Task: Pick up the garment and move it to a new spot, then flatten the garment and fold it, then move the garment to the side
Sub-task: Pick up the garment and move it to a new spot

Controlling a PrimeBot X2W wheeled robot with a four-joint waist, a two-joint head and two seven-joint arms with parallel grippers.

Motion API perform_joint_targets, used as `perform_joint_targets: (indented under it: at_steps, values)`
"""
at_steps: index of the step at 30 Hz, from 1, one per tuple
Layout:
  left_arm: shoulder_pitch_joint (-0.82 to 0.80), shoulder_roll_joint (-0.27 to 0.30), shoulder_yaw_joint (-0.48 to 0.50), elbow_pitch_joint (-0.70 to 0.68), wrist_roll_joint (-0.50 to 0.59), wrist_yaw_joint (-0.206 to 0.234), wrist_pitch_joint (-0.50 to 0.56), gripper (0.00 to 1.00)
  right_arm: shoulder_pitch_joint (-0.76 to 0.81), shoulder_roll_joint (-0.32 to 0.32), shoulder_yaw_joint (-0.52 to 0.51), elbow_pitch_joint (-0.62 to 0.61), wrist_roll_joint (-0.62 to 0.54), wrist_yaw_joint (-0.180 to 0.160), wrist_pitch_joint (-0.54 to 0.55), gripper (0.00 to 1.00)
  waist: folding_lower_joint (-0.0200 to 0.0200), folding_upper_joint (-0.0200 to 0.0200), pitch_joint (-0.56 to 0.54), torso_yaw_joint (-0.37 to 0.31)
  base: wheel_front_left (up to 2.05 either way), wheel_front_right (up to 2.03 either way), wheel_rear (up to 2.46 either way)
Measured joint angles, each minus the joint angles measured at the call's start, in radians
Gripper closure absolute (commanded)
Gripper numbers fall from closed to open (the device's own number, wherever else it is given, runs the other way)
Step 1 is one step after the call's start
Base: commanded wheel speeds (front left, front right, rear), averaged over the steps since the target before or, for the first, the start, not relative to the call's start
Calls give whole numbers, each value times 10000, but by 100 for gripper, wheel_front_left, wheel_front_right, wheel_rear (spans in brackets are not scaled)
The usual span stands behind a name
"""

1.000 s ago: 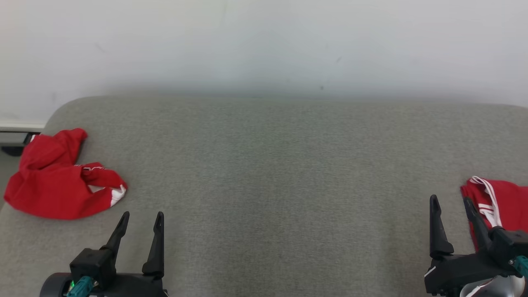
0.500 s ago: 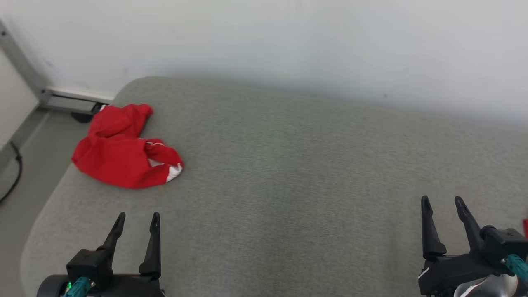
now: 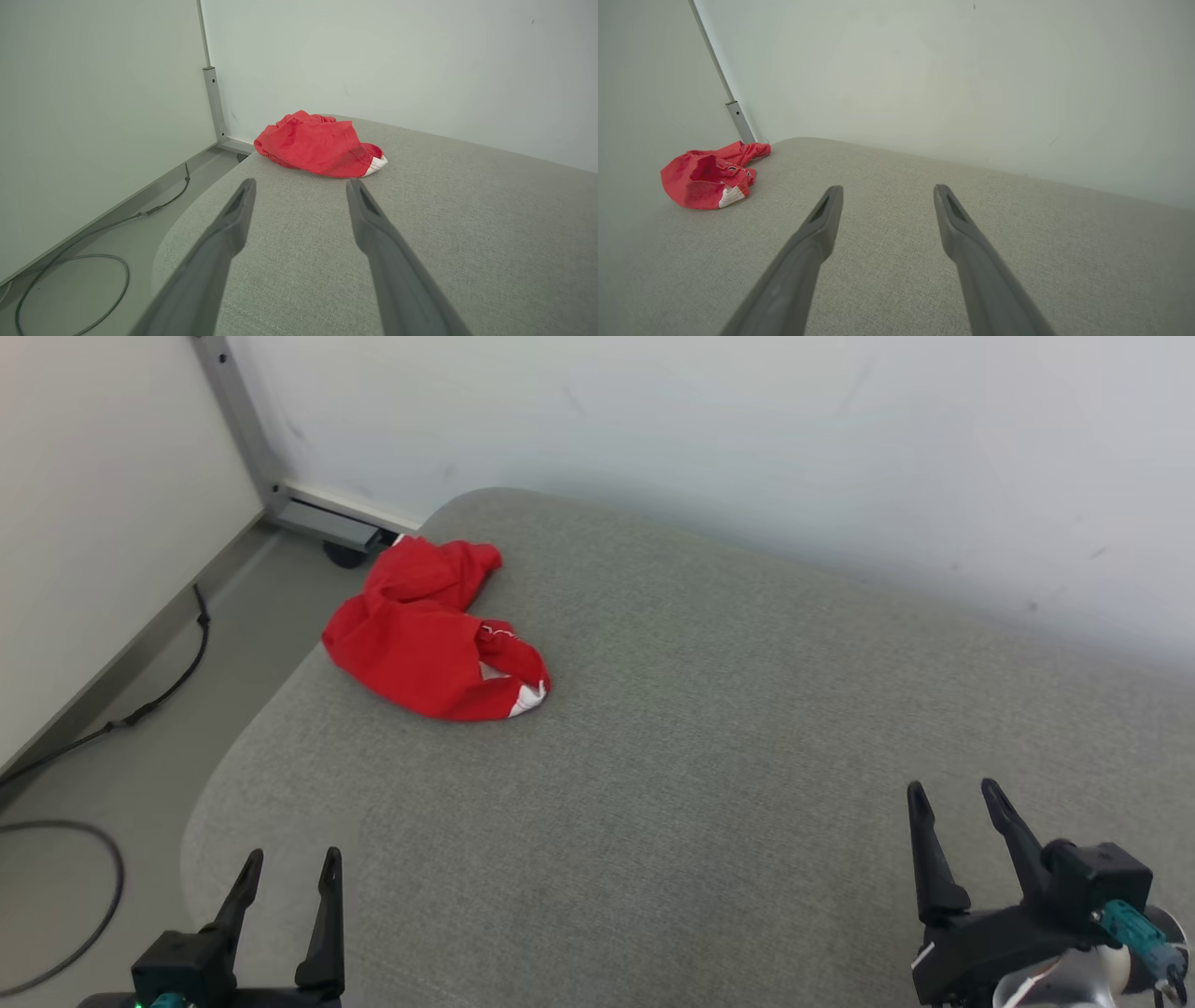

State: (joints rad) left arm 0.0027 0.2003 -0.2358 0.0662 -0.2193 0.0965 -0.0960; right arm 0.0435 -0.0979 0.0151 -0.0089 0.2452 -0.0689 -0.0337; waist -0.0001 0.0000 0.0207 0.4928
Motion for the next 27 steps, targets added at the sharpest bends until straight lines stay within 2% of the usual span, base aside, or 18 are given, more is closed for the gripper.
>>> perform_joint_targets:
  at_steps: [7,21,27]
  values:
    - [119,-4,221,-165,-2,86,-69,0,-582,6,316,173,-19,163,163,0,1,1,167,429,0,0,0]
    - [98,-46,184,-123,-36,73,67,0,-570,-6,297,343,-21,174,174,0,1,0,277,446,0,0,0]
    - [-627,-207,-36,840,-550,-268,894,0,-476,-29,209,38,-117,146,180,0,1,1,393,344,0,0,0]
